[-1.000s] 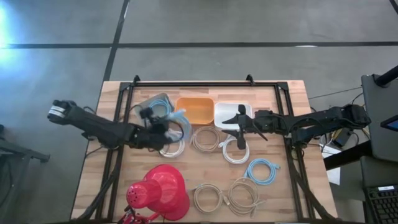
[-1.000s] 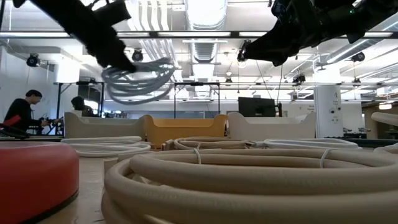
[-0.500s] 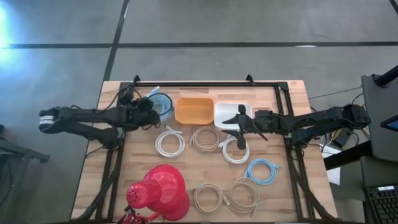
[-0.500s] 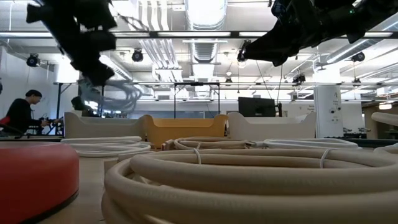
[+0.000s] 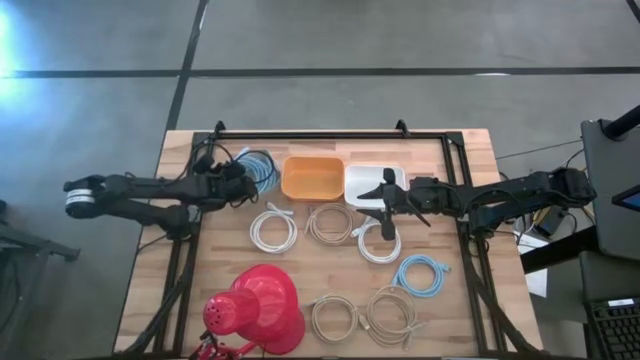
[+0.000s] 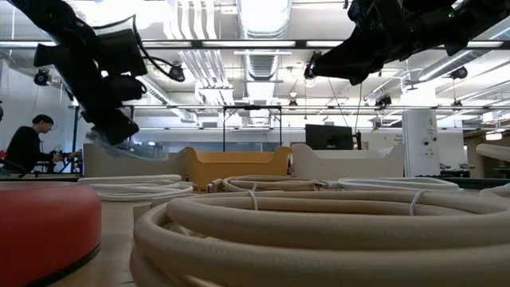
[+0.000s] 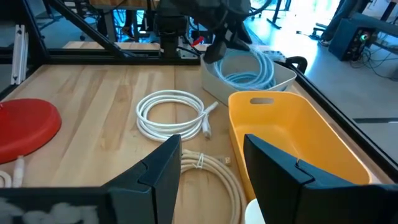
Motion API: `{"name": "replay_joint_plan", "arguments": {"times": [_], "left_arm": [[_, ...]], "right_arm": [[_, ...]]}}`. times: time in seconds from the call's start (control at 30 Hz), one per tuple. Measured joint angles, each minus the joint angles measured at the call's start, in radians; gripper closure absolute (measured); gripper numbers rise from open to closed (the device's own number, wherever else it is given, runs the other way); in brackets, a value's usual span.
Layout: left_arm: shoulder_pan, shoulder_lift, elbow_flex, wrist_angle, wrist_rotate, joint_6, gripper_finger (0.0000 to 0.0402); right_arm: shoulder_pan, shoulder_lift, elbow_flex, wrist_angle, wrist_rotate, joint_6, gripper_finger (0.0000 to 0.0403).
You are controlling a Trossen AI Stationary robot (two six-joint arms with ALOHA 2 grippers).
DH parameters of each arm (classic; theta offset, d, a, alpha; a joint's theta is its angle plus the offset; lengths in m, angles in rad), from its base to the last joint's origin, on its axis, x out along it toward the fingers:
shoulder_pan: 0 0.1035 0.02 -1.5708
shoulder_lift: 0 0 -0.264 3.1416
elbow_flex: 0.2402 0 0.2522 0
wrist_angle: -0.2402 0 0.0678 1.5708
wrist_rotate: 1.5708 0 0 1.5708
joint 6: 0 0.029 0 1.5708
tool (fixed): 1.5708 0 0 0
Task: Sort HDMI cables
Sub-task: Put the left light blue HDMI cable into the gray bin, then put the light blue HDMI cable into the gray bin
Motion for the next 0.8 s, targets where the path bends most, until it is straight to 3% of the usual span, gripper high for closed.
{"name": "replay_joint_plan", "arguments": {"times": [0.33, 0.57, 0.8], "left_arm": [[0.004, 0.003, 0.038, -0.001, -0.044, 0.066, 0.0224], [-0.004, 0.003, 0.17, -0.001, -0.043, 0.115, 0.0218], [-0.041, 0.0, 0.245, 0.002, 0.082, 0.182, 0.022]], "right_arm": [[0.0, 0.0, 0.0, 0.0, 0.0, -0.001, 0.0234], [0.0, 0.0, 0.0, 0.0, 0.0, 0.022, 0.0234], [0.037, 0.0, 0.004, -0.013, -0.08, 0.071, 0.0234]]}}
